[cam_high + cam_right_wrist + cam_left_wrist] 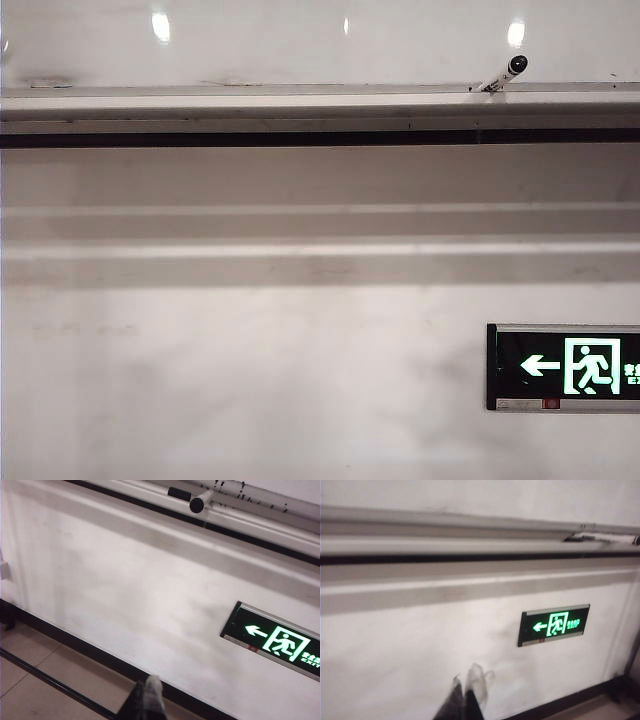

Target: Wipe the whiteboard clean using the black magnetic whiteboard eraser attached to the whiteboard.

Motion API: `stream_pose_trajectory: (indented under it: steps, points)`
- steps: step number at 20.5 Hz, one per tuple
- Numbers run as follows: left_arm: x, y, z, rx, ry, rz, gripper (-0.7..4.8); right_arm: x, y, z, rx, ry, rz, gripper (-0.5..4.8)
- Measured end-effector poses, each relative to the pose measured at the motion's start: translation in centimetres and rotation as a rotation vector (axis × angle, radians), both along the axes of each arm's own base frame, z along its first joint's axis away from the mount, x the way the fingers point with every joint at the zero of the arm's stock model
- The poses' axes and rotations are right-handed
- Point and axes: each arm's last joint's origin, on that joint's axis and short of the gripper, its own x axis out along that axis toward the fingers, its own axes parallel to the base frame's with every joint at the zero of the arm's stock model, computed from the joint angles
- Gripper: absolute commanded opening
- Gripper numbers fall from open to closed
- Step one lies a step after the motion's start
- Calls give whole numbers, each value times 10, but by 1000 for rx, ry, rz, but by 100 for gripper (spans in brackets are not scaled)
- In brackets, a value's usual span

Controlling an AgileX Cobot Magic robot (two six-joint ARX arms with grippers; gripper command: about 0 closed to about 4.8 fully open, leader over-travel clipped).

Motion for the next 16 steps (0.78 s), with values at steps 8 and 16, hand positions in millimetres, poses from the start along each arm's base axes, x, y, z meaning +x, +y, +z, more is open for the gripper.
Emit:
stream_pose_trajectory:
  steps: [8,16]
  points:
    - [14,24,-16,25,37,258,-7,0,0,0,0,0,0,-1]
    - [17,35,-26,29,63,389,-7,0,0,0,0,0,0,-1]
